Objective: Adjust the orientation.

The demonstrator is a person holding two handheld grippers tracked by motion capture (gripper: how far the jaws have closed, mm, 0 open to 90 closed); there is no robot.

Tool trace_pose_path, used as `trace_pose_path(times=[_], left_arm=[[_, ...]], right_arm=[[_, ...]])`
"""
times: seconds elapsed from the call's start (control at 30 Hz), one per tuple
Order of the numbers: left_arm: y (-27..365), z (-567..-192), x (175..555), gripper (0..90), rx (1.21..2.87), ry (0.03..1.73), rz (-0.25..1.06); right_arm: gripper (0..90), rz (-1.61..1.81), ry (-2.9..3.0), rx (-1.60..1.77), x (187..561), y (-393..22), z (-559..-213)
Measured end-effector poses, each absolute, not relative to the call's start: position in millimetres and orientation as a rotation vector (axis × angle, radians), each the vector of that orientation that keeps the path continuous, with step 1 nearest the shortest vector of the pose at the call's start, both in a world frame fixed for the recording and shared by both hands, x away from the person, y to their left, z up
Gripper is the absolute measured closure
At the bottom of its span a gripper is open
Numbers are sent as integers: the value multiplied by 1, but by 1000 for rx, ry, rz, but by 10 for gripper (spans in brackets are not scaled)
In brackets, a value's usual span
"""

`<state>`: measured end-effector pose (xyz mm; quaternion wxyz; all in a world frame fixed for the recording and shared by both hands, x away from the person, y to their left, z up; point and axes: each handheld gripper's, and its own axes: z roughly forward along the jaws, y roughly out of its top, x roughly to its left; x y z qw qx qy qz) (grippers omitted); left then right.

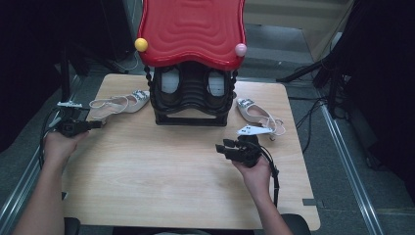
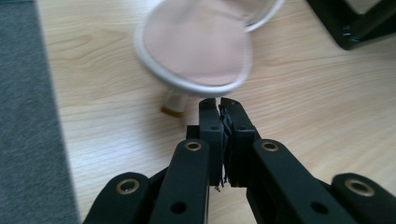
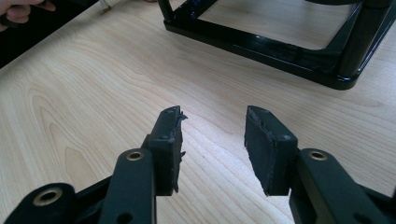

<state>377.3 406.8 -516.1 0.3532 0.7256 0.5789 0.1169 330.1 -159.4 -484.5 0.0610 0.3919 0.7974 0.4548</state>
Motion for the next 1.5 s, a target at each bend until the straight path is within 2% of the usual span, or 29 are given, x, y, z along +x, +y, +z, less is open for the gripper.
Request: trace_pose_path(times=[0.43,0.83,1.27,1.5], left_arm=[[412,-530,399,891,1864,1572,363],[392,-530,395,886,1881,1525,241],[353,-522,391,871,1885,1476,190],[346,-519,392,836,1882,1488,176]], right_arm=[[574,1367,2418,1187,329,-159,-486],[574,1365,2410,1198,326,-161,-486],[574,1364,2407,1192,325,-162,-485],[574,1363,2405,1190,325,-162,-484]])
